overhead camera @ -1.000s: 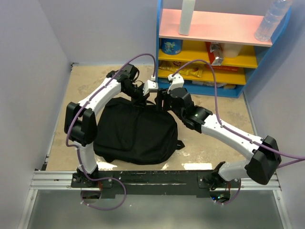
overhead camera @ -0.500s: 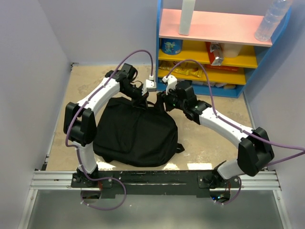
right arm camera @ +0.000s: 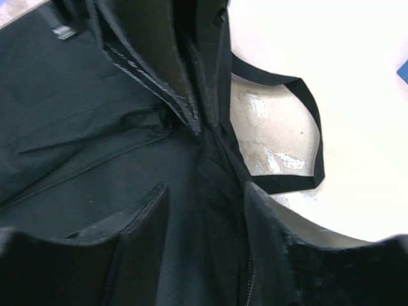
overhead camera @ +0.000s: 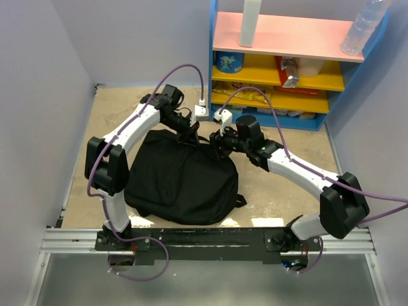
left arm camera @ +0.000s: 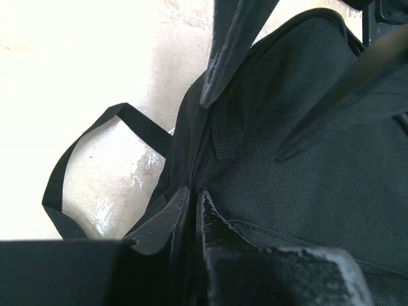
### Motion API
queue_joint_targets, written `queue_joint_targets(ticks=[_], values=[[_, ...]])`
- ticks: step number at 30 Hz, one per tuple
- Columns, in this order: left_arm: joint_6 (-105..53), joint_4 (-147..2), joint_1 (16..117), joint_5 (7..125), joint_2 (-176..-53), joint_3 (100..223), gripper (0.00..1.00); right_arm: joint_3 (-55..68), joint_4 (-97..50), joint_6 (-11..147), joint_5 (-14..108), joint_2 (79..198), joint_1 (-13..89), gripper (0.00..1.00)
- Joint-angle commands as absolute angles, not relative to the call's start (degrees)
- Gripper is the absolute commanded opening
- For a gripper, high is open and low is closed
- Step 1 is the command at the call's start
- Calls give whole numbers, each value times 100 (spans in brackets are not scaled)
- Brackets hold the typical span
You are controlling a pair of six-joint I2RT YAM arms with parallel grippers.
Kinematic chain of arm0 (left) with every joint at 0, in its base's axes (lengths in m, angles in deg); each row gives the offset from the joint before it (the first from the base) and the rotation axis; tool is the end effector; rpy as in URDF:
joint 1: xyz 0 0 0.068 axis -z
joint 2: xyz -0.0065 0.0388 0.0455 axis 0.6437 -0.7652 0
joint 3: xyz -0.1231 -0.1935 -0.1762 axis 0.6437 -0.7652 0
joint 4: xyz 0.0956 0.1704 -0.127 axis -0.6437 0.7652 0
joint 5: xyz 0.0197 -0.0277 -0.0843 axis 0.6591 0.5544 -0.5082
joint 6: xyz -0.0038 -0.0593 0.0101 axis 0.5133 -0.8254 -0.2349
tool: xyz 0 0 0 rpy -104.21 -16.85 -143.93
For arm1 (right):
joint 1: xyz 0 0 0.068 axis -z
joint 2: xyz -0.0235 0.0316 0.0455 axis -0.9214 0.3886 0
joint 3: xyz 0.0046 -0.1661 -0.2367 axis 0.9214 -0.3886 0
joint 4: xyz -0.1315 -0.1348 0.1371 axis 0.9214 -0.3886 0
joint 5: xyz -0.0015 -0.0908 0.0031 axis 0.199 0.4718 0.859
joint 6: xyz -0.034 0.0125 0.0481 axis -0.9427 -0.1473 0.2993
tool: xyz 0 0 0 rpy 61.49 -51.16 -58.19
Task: Pack the student bag
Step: Zip the student bag at the center of the board.
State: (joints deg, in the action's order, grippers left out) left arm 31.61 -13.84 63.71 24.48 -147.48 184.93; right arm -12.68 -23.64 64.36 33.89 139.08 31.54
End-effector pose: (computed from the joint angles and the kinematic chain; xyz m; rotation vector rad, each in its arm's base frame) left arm 0.3240 -0.1789 0.2938 1.5615 1.8906 -1.0243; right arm 0.2369 0.1886 0.3025 -0.8002 1.9284 0.7807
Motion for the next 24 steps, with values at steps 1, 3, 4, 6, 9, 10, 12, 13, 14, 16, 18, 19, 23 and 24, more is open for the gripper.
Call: queue_joint_targets(ticks=[1,3,4,6,9,10,12,13,14,16,18,19,23,24], values=[[3092,-1327,6354,1792,-14362,18498,9,-1011,-2225,6268,3822,14110,3154,50],[3092,-1300,6354,1783,-14336,18542,9,-1037,-2111,6285,4068,14084,3154,47],[3092,-1292,6354,1784,-14336,18551,9,-1046,-2084,6303,4174,14067,3154,47],[3092,-1265,6354,1757,-14345,18595,9,-1063,-2014,6277,4297,14023,3154,45],[3075,-1248,6354,1731,-14371,18630,9,-976,-2066,6294,4412,14110,3163,39],[3075,-1239,6354,1722,-14380,18639,9,-949,-2093,6285,4465,14154,3163,36],[3066,-1212,6363,1713,-14389,18656,9,-896,-2119,6294,4579,14224,3163,24],[3075,-1212,6363,1713,-14389,18656,9,-896,-2102,6311,4614,14233,3163,21],[3075,-1204,6354,1705,-14389,18656,9,-931,-2041,6399,4736,14207,3154,18],[3075,-1203,6363,1713,-14389,18648,9,-993,-1927,6478,4816,14085,3154,14],[3092,-1177,6354,1740,-14389,18639,9,-1107,-1733,6566,4922,14005,3154,10],[3101,-1177,6363,1757,-14380,18630,9,-1133,-1672,6593,4931,13953,3154,9],[3119,-1195,6354,1819,-14354,18613,9,-1169,-1689,6724,4826,13961,3154,0],[3119,-1212,6354,1819,-14362,18595,9,-1177,-1689,6742,4817,13961,3154,0]])
